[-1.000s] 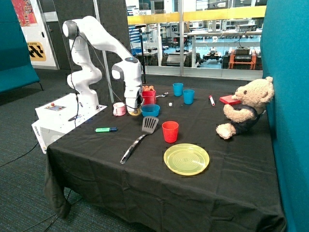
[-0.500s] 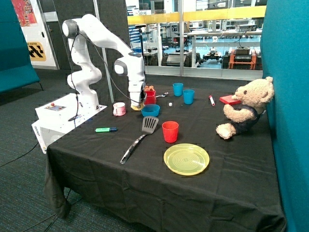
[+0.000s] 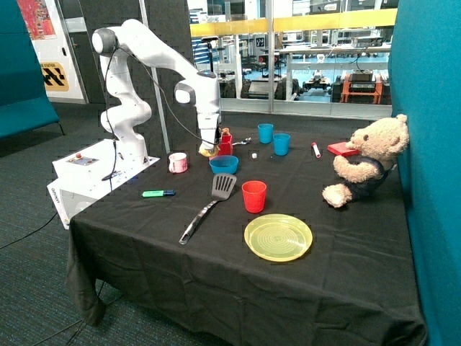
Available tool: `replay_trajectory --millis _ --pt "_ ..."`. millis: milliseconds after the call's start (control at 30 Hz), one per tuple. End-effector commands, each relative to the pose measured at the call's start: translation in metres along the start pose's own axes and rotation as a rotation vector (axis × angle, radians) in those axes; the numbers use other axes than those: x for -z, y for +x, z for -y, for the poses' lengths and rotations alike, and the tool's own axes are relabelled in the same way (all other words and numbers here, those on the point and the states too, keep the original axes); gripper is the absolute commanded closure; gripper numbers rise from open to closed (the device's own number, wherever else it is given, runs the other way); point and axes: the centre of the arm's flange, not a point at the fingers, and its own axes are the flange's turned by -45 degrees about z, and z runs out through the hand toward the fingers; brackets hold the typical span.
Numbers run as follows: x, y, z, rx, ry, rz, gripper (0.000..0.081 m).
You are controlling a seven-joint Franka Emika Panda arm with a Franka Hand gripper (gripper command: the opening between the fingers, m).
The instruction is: Put the ball in the red pot
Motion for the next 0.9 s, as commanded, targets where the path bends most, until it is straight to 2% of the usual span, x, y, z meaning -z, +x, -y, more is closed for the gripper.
replay_trajectory --millis 0,200,333,533,867 --pt "0.009 0.005 0.024 0.018 0.0009 -0.0051 0.0808" --pt "0.012 0.005 0.020 -0.050 0.0010 -0.0051 0.0808" --pt "0.016 0.005 0.022 -0.059 0.0011 -0.0051 0.0808" --pt "0.018 0.007 0.037 -0.035 0.0010 -0.0051 0.0808" --pt "0.020 0.014 0.084 0.051 0.0008 -0.0052 0.0808"
